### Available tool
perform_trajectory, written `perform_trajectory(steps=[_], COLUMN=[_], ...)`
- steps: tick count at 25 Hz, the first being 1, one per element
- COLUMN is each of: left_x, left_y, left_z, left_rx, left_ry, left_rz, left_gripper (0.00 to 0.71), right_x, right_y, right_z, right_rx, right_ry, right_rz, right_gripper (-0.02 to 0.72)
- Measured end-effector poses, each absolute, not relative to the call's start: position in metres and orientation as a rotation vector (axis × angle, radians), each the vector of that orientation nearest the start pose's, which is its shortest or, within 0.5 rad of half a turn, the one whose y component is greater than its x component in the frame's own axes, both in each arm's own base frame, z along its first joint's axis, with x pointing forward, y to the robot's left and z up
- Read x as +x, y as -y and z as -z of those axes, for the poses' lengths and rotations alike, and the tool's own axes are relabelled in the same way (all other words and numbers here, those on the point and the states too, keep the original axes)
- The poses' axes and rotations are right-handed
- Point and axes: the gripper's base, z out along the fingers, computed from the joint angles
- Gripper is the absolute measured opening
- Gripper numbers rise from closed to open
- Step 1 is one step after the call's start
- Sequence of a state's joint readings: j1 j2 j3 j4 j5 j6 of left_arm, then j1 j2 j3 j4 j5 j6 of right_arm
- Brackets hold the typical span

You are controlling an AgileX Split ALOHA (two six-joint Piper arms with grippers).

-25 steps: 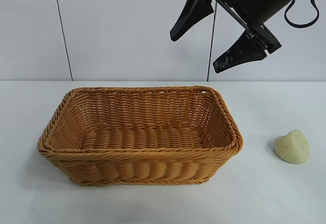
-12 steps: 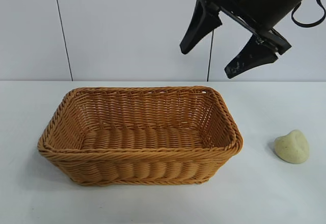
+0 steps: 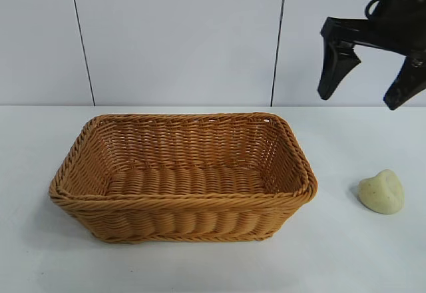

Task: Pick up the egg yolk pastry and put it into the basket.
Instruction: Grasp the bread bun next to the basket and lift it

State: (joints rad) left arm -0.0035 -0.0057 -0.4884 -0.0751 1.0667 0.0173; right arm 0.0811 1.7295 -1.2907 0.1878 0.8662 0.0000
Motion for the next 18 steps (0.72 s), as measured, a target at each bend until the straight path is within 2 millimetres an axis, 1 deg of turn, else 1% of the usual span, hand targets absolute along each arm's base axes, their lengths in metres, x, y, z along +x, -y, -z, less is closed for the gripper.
perform_trajectory(steps=[2,4,6,7,9,15,18], left_x=[-0.005,-0.005,-0.005,-0.005,-0.005,-0.005,-0.005], left_y=[0.006,0.006,0.006,0.006,0.006,0.006,0.006], left_z=[-0.274,-0.274,-0.274,-0.274,-0.274,-0.274,-0.274], left_rx=[0.025,0.025,0.025,0.025,0.025,0.025,0.025], left_ry=[-2.055,-2.055,-2.055,-2.055,-2.055,-2.055,-2.055], left_rz=[0.082,0.082,0.083,0.083,0.083,0.083,0.083], left_gripper=[0.689,0.689,0.689,0.689,0.689,0.689,0.689], right_x=[0.356,0.356,0.358,0.36,0.364,0.375,0.377], right_y=[-0.034,-0.032,-0.03,-0.03,-0.03,-0.03,-0.029], right_z=[-0.246,-0.245,-0.239,-0.233,-0.217,-0.158,-0.136], right_rx=[0.043,0.033,0.034,0.035,0.04,0.065,0.056], right_ry=[-2.788,-2.791,-2.808,-2.826,-2.874,-3.023,-3.081], right_rz=[-0.236,-0.209,-0.189,-0.182,-0.175,-0.156,-0.127], right_gripper=[0.651,0.651,0.651,0.651,0.651,0.651,0.651])
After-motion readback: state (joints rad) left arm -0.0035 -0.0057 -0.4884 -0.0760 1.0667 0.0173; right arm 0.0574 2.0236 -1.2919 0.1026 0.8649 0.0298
